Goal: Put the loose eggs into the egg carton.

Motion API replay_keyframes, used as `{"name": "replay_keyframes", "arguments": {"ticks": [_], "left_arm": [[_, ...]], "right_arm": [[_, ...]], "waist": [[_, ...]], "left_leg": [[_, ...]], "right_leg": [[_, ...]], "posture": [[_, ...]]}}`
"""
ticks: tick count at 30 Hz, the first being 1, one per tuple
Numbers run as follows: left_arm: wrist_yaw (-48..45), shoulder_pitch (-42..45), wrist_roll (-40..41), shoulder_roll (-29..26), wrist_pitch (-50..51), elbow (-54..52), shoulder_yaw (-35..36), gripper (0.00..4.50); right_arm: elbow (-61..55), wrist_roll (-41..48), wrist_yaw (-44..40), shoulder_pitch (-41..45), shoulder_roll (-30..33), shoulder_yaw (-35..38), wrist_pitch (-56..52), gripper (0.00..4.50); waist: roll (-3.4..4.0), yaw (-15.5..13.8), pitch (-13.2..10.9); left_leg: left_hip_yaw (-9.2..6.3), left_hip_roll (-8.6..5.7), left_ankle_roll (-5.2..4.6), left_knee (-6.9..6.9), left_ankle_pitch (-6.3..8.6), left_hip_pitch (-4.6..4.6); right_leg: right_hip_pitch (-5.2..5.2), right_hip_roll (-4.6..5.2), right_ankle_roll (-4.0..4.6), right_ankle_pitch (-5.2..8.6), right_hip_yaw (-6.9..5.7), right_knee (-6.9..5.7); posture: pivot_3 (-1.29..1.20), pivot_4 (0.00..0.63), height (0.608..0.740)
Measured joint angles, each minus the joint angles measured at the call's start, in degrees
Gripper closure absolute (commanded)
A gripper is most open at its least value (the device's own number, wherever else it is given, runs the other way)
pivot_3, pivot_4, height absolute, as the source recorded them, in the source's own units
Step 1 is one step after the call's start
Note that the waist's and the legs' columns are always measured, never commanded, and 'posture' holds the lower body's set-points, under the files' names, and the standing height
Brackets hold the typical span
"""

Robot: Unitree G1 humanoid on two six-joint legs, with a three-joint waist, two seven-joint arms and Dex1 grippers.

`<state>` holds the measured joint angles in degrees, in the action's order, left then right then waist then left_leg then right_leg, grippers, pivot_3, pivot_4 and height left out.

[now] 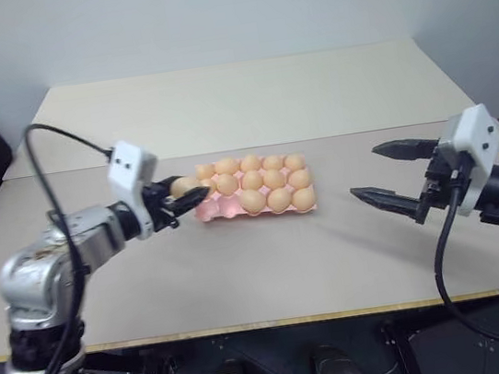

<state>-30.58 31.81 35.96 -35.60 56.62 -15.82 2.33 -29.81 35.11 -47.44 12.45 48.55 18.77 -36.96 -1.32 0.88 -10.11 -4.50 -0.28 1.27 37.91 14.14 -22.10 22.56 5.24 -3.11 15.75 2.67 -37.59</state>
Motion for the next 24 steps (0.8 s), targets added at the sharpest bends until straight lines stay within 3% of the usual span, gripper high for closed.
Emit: {"name": "replay_keyframes", "arguments": {"ticks": [2, 8, 9, 13, 17, 20, 24], "left_arm": [[-0.37, 2.06, -2.64, 1.43, -1.54, 4.18, -3.56, 2.05], [-2.58, 4.42, -7.37, 4.49, -6.76, 11.81, -7.39, 0.15], [-3.00, 4.42, -7.83, 4.61, -7.54, 12.18, -7.70, 0.04], [-5.28, 4.40, -7.32, 3.73, -7.69, 11.00, -6.84, 0.04], [-6.90, 3.85, -4.86, -1.49, -6.33, 6.13, -0.35, 0.04], [-9.25, 0.02, -2.54, -7.42, -6.14, 3.20, 7.80, 0.04], [-16.74, -14.51, -0.79, -13.96, -10.48, 1.77, 22.64, 0.04]], "right_arm": [[-0.30, 0.00, 0.31, -0.24, -0.01, 0.06, 0.01, 0.00], [-1.92, 0.77, 2.58, -1.35, -0.64, 0.97, -0.08, 0.00], [-2.17, 1.29, 2.80, -1.43, -0.69, 1.09, -0.18, 0.00], [-2.63, 2.28, 3.99, -1.44, -0.67, 1.97, -0.41, 0.00], [-3.09, 4.28, 4.26, -1.39, -0.65, 2.50, -0.68, 0.00], [-3.06, 4.50, 4.23, -1.25, -0.55, 2.44, -0.72, 0.00], [-2.00, 4.51, 2.83, -1.56, 0.37, 2.51, -0.70, 0.00]], "waist": [[0.00, 0.21, 0.00], [0.00, 0.03, 0.00], [-0.01, 0.00, 0.00], [-0.01, 0.08, 0.00], [0.00, 0.49, -0.01], [0.00, 0.98, 0.00], [0.02, 1.62, -0.01]], "left_leg": [[0.00, 0.01, 0.00, 0.00, 0.00, -0.02], [-0.01, 0.00, 0.00, 0.01, 0.00, -0.06], [-0.01, 0.00, 0.00, 0.01, -0.01, -0.08], [-0.02, 0.01, 0.00, 0.01, -0.01, -0.11], [-0.01, 0.06, 0.00, 0.01, 0.00, -0.15], [-0.01, 0.07, 0.00, 0.00, 0.00, -0.15], [0.02, 0.10, 0.00, -0.05, 0.00, -0.16]], "right_leg": [[0.05, -0.03, 0.00, 0.00, 0.01, -0.03], [0.06, 0.00, 0.00, 0.00, 0.01, -0.02], [0.08, 0.00, 0.00, 0.00, 0.01, -0.02], [0.13, -0.01, 0.00, 0.00, 0.01, -0.04], [0.25, -0.05, 0.00, 0.00, 0.03, -0.09], [0.27, -0.05, 0.00, 0.00, 0.05, -0.09], [0.36, -0.05, 0.01, 0.00, 0.08, -0.10]], "posture": [[0.00, 0.150, 0.740], [0.00, 0.150, 0.740], [0.00, 0.150, 0.740], [0.00, 0.150, 0.740], [0.00, 0.150, 0.740], [0.00, 0.150, 0.740], [0.00, 0.150, 0.740]]}}
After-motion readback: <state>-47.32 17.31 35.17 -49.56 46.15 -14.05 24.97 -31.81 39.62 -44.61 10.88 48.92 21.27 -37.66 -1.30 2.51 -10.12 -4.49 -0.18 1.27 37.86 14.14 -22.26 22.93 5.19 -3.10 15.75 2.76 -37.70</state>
